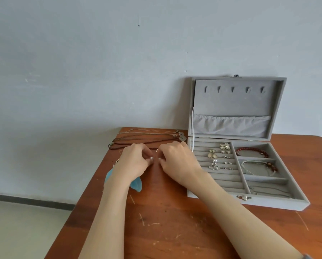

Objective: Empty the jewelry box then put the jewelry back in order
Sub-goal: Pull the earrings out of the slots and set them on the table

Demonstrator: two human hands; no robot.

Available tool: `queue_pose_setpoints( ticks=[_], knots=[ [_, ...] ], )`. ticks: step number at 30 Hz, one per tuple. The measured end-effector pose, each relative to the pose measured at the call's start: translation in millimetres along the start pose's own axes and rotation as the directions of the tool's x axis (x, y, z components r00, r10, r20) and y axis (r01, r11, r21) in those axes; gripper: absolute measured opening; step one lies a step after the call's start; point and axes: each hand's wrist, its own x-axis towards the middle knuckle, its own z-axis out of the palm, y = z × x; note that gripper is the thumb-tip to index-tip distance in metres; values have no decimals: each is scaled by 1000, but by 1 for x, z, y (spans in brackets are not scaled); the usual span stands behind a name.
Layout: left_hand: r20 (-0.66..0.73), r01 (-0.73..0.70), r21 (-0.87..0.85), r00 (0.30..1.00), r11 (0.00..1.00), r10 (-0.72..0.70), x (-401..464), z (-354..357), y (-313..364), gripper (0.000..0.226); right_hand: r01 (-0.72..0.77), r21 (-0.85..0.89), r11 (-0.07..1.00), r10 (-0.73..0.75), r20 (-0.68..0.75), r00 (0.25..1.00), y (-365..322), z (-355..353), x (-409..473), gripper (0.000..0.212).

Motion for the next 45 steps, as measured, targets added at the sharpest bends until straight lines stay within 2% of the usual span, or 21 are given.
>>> queue_pose_setpoints(
  ticks=[7, 17, 30, 33, 36, 40, 43, 45],
  knots=[
    [9, 7, -36, 1000, 999, -7, 3, 2, -1, 12, -58, 76, 995, 57, 14, 998, 1, 0, -1, 20],
    [-18, 0, -64, 1000, 998, -1, 4, 6, 2, 7, -76, 159, 984, 74, 22, 997, 0, -4, -2, 21],
    [-41, -18, -86, 999, 996, 15, 5, 7, 5, 14, -89, 188, 978, 87, 20, 996, 3, -1, -1, 21],
    [-60, -29, -81, 998, 996, 24, 6, 6, 6, 11, -91, 267, 959, 99, -16, 995, 4, -2, -4, 20],
    [-137, -108, -76, 986, 991, 97, 5, 6, 14, 8, -58, 447, 893, 95, -63, 993, 4, -14, -16, 19],
    [-279, -311, -66, 918, 948, 282, -4, 11, 39, 13, -23, 532, 847, 137, -176, 975, 20, -41, -37, 16],
    [-356, -437, -36, 846, 899, 397, -13, 20, 62, 13, -97, 490, 866, 256, -269, 928, 54, -58, -54, 11],
    [-331, -500, 0, 817, 866, 472, -15, 31, 78, 14, -204, 427, 881, 347, -291, 892, 81, -63, -62, 12]
  ],
)
